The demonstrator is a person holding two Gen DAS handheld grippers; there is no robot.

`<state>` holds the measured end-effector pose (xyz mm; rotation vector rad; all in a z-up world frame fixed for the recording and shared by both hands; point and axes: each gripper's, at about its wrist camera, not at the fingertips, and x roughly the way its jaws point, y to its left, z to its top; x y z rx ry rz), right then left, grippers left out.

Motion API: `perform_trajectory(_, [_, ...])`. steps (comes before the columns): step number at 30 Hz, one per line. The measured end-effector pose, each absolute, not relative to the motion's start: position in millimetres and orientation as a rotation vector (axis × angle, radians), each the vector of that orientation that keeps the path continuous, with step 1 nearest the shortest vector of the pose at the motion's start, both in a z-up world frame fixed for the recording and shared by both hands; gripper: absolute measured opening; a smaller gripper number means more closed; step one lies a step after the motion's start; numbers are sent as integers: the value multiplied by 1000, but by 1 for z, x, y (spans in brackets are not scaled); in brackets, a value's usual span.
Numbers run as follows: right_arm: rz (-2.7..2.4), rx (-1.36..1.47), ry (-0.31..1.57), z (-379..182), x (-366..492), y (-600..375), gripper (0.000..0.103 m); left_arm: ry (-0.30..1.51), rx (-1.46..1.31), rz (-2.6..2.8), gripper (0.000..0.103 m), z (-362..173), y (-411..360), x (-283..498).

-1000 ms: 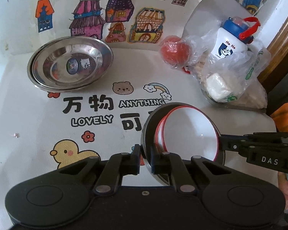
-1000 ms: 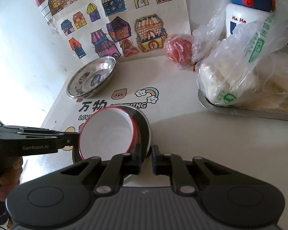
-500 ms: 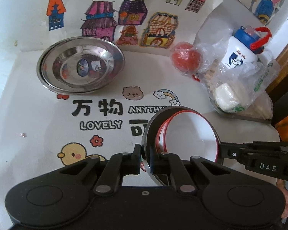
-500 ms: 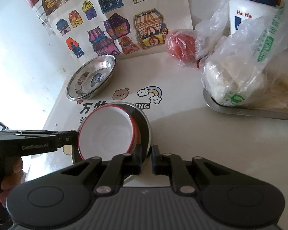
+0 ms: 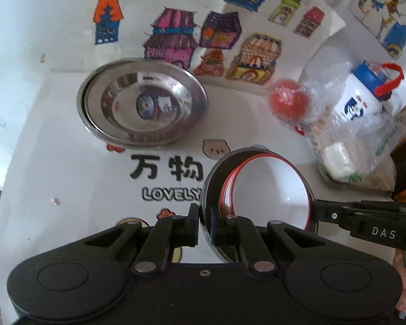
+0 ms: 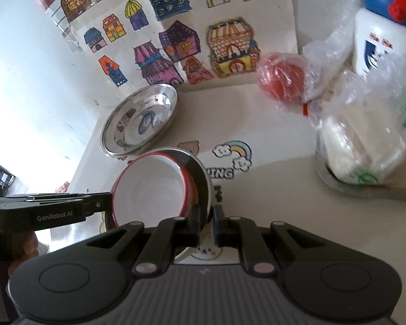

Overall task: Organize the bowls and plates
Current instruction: 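Lift the steel bowl with nested white bowls and carry it over the steel plates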

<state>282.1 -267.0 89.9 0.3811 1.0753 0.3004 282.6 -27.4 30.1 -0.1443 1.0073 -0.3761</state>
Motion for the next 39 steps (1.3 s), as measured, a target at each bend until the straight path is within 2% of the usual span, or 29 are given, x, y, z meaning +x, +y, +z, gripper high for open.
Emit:
perform_trajectory(22, [327,341,1033,127,355,-240,10,970,-202,-306,7,52,-3,331])
perform_trajectory(39, [336,343,1041,125,385,-229,10,955,-201,-261,6,61,5,355])
